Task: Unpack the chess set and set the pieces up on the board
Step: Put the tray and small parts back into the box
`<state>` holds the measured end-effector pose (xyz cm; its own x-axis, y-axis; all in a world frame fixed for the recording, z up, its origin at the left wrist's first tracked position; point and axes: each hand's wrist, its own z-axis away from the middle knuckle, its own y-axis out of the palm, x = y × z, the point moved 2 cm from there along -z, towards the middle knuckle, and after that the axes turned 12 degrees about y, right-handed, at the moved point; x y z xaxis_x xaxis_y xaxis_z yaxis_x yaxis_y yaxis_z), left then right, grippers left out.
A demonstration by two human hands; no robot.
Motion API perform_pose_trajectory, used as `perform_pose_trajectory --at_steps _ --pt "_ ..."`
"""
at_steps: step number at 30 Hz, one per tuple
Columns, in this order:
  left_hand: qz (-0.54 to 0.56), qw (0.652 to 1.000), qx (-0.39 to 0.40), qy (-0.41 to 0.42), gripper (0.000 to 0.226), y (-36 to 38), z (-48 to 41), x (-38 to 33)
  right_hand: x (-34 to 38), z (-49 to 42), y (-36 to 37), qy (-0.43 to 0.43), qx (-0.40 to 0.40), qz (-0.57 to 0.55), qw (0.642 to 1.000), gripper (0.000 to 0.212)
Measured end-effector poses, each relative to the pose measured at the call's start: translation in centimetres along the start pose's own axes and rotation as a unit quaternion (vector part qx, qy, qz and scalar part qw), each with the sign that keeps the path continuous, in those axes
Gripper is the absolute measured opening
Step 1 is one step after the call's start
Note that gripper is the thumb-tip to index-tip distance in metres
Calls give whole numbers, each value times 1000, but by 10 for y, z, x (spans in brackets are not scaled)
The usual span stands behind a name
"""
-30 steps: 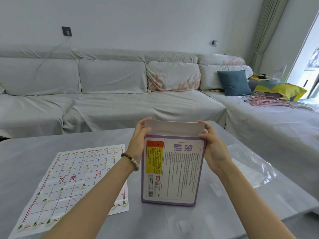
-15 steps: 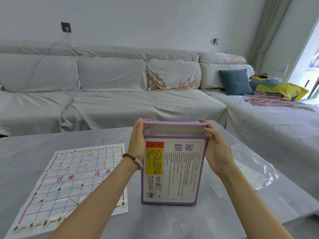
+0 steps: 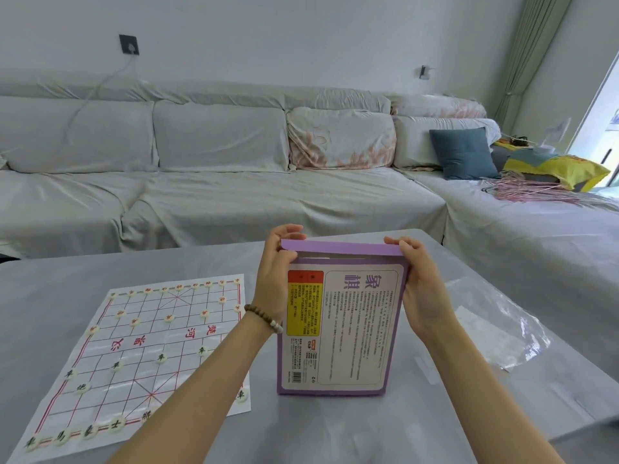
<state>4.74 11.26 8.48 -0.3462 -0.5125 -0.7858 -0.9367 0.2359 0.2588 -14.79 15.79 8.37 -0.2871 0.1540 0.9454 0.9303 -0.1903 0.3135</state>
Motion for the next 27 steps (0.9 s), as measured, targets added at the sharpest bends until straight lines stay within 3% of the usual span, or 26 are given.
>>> perform_pose_trajectory --at_steps 4,9,20,23,27 --pt "-43 999 5 6 8 0 0 1 -3 -2 2 -10 -39 50 998 13" --pt "-138 989 19 44 10 -4 2 4 -4 -4 2 -25 -56 60 996 10" --pt "-116 992 -41 16 11 0 1 8 -8 -5 4 -27 -99 48 994 17" --pt "-127 990 -46 -46 13 -1 -1 7 -11 -8 6 -16 -123 77 989 11" --pt "-170 946 27 -274 32 -4 -5 1 -14 -12 7 151 -125 115 974 37"
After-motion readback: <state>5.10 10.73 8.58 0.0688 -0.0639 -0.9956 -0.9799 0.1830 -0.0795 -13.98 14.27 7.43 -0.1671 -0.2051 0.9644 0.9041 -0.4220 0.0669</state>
